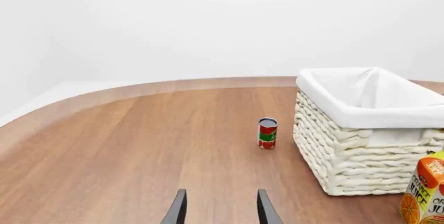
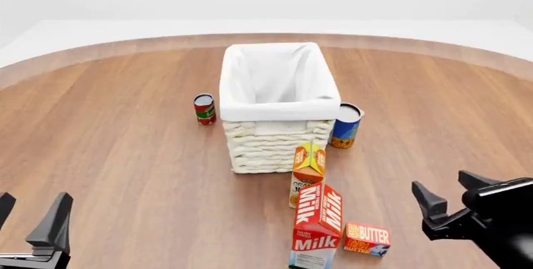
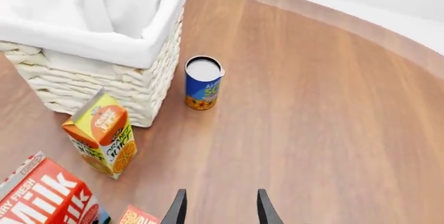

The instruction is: Pick up the butter and put it in the basket.

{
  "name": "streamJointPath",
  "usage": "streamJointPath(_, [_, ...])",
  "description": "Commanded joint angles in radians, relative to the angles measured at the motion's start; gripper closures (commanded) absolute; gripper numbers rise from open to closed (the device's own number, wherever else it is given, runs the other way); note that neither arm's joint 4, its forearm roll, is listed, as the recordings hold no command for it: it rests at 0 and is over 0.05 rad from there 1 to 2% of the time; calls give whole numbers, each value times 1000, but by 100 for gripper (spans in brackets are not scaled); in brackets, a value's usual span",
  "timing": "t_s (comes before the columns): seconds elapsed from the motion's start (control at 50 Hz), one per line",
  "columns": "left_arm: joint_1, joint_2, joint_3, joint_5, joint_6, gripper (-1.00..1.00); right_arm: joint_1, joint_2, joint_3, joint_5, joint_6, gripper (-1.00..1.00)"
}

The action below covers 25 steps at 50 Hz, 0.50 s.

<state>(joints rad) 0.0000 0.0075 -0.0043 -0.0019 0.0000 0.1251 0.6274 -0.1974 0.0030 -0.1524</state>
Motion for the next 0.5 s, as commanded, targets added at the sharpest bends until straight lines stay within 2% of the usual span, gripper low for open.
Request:
streamJointPath(0.02, [0, 0, 0, 0, 0, -100, 62, 41, -42, 86, -78, -100])
streamJointPath(0.04, [0, 0, 0, 0, 0, -100, 99, 45, -44, 112, -88, -100])
streamJointPath(0.08, [0, 0, 0, 0, 0, -100, 80, 65, -64, 114, -102, -100])
streamJointPath(0.16, [0, 0, 0, 0, 0, -100, 150, 68, -73, 176, -134, -100])
streamJointPath(0.18, [0, 0, 0, 0, 0, -100, 185, 66, -70, 202, -123, -100])
streamJointPath(0.22, [0, 0, 0, 0, 0, -100, 179, 92, -67, 182, -152, -100])
streamJointPath(0.24, [0, 0, 0, 0, 0, -100, 216, 88, -63, 206, -143, -100])
streamJointPath(0.28, [0, 0, 0, 0, 0, -100, 198, 120, -66, 184, -168, -100])
streamJointPath(0.32, [0, 0, 0, 0, 0, -100, 214, 124, -68, 194, -164, -100])
streamJointPath(0.4, [0, 0, 0, 0, 0, -100, 193, 162, -83, 179, -188, -100])
streamJointPath(0.5, [0, 0, 0, 0, 0, -100, 172, 221, -93, 160, -239, -100])
